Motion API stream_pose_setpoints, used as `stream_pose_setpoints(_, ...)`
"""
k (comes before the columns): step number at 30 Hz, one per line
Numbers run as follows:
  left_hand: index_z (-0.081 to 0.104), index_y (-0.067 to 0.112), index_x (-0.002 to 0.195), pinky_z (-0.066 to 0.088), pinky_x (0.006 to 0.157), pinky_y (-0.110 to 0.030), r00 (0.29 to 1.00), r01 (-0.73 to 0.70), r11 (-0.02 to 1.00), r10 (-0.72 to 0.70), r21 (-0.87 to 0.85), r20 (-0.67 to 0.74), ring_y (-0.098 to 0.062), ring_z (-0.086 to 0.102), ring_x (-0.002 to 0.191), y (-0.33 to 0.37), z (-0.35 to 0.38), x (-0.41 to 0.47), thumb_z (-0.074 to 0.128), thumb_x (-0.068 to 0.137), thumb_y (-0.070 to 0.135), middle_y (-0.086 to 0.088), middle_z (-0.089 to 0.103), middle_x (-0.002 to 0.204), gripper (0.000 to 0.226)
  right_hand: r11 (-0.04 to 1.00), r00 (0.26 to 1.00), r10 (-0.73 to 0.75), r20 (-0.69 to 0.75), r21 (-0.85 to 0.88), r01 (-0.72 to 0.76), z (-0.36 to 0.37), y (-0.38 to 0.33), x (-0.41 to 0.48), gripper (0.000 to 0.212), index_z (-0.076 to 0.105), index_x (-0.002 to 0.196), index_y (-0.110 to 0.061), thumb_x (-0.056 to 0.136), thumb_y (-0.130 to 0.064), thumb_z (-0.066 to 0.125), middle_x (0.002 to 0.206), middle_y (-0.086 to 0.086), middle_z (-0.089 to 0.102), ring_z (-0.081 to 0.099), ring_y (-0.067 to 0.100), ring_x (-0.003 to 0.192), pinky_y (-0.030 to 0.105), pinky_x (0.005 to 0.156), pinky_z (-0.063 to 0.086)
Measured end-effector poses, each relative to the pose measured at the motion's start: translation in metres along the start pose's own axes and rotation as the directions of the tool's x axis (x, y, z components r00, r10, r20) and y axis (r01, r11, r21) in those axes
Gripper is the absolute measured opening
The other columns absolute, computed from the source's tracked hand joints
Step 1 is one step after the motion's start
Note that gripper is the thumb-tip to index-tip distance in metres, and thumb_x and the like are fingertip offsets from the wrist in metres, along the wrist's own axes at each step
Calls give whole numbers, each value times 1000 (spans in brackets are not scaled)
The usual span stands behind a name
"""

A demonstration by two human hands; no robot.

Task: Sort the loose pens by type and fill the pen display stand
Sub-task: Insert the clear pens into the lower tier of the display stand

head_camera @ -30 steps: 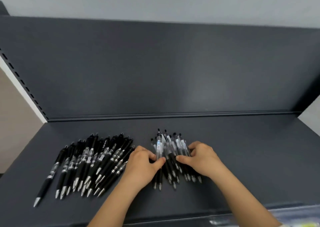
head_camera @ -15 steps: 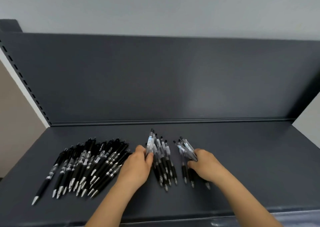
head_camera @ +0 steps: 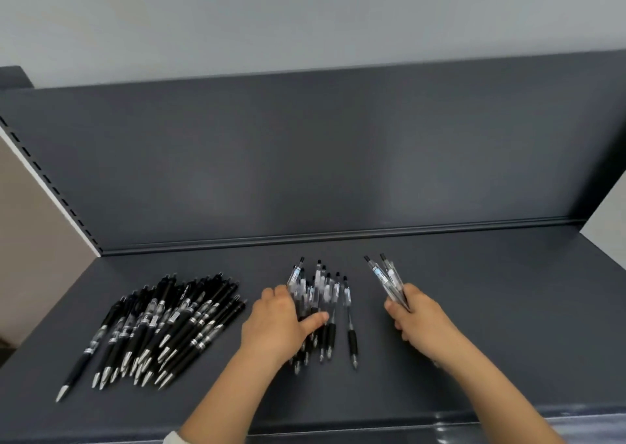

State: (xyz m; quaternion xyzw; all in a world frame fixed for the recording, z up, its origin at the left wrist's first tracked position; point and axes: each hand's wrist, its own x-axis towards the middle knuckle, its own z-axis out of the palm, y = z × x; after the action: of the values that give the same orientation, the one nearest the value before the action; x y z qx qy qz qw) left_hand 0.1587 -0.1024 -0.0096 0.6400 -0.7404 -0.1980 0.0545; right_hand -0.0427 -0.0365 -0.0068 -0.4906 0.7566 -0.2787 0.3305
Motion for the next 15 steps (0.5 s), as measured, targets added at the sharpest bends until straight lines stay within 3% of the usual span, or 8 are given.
stream_pose_setpoints(5, 37, 13, 133, 44, 95, -34, 995, 41, 998, -36, -56, 92, -25, 48, 117, 4, -5, 6, 57, 84, 54, -6, 41, 132, 67, 998, 998, -56, 9, 16, 56, -4, 5, -1, 13, 48, 90, -16, 94, -28, 49, 78, 2, 56, 51, 15, 66, 36, 69, 48)
stream_pose_setpoints(10, 35, 7, 133, 44, 92, -32, 992, 31, 999, -35, 31, 124, -26, 48, 117, 10, -14, 7, 55, 89, 35, -10, 42, 133, 56, 996, 996, -84, 31, 33, 83, -3, 3, -3, 12, 48, 91, -17, 94, -28, 50, 79, 3, 57, 52, 15, 65, 35, 66, 48)
stream_pose_setpoints(15, 32, 8, 131, 44, 90, -34, 986, -2, 1000, -2, 26, 169, -27, 50, 113, 8, -13, 8, 49, 93, 28, -11, 43, 131, 47, 995, 996, -82, 30, 62, 80, -1, -2, -4, 10, 48, 93, -19, 96, -28, 47, 77, 1, 58, 53, 11, 60, 22, 56, 44)
